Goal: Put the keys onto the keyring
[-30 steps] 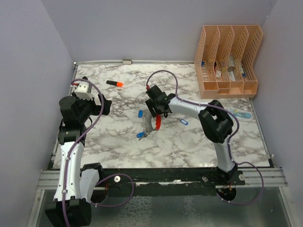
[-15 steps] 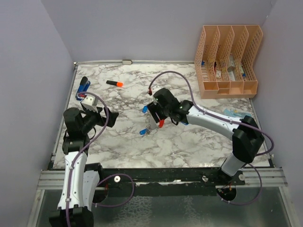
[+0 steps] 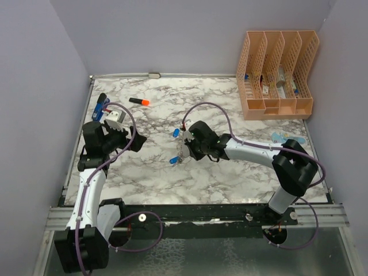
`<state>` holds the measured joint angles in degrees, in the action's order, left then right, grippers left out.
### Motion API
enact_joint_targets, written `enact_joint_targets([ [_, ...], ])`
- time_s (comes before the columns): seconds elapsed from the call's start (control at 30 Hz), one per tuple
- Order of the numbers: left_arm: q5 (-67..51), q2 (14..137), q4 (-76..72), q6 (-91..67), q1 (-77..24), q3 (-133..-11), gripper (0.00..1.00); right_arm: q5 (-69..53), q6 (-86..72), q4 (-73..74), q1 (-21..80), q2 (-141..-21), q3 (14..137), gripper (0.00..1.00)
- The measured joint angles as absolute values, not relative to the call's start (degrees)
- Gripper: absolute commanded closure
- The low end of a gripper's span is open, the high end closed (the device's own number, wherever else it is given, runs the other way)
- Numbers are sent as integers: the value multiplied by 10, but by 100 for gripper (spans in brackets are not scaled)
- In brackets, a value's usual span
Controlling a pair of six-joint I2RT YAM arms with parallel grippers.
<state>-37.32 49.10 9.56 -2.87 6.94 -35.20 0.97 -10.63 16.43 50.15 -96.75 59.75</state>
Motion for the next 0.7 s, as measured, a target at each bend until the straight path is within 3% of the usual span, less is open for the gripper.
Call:
enact_joint_targets([
  [0.1, -373, 504, 105, -18, 57, -352, 4, 15, -106, 157, 502, -959, 599, 98],
  [0.13, -373, 507, 105, -16, 55, -352, 4, 22, -108, 156, 501, -953, 599, 90],
  [0.2, -374, 519, 103, -13, 51, -352, 2, 36, -116, 154, 496, -938, 598, 49],
  [0.23, -374, 528, 101, -14, 50, -352, 1, 37, -120, 153, 493, -927, 598, 33],
  [0.27, -373, 536, 97, -14, 50, -352, 1, 38, -118, 154, 489, -918, 599, 10],
  [0.3, -373, 545, 93, -15, 50, -352, 1, 38, -116, 154, 485, -912, 599, 1],
  [0.7, -354, 580, 55, -25, 50, -375, 1, 154, -158, 165, 476, -900, 631, 1],
])
